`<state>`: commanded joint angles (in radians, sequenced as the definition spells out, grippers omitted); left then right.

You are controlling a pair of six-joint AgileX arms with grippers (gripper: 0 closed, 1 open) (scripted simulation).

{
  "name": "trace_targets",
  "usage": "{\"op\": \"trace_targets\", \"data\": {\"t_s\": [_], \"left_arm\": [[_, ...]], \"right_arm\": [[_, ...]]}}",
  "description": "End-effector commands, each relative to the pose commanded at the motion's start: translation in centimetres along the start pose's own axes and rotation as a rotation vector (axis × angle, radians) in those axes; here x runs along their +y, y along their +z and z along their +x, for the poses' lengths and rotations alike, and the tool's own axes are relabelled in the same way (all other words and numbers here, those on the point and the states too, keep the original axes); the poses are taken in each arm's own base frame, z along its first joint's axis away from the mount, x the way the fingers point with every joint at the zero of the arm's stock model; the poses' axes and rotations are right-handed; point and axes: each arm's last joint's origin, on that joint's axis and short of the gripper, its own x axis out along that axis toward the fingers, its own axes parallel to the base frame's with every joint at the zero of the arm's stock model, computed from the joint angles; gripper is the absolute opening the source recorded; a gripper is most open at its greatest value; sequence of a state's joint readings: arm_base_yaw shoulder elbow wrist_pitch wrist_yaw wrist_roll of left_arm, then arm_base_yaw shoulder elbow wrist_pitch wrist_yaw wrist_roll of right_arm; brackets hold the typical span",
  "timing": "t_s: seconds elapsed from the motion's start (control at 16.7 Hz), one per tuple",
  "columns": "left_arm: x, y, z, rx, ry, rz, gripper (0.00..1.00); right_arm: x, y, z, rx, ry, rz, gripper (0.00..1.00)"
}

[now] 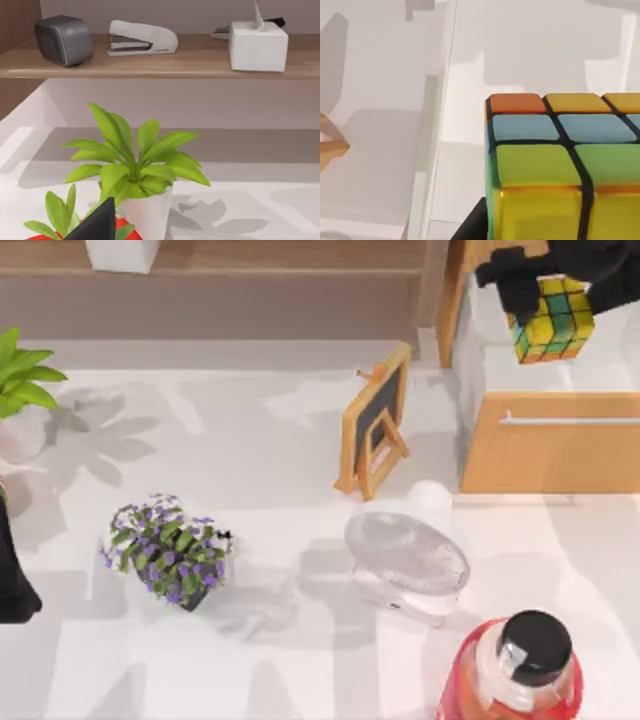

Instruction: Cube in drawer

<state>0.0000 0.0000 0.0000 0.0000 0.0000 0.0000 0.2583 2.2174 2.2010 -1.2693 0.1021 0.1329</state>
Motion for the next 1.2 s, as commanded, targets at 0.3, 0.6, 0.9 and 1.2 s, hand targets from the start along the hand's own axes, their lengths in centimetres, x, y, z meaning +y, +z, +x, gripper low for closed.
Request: {"op": "trace_targets", "data": {"t_s": [0.3,0.6,0.9,1.2], "left_arm": [[0.0,0.0,0.0,0.000,0.000,0.000,1.00],[0.0,0.0,0.0,0.000,0.000,0.000,1.00],[0.0,0.0,0.0,0.000,0.000,0.000,1.00],[0.0,0.0,0.0,0.000,0.000,0.000,1.00]], "right_arm": [[-4.5,0.1,7.1,0.231,0.013,0.117,0.00],[-4.7,-0.1,9.9,0.301,0.027,0.133,0.00],[-4.7,-0.1,9.9,0.301,0.027,0.133,0.15],[-4.7,-0.1,9.9,0.301,0.027,0.133,0.53]]}}
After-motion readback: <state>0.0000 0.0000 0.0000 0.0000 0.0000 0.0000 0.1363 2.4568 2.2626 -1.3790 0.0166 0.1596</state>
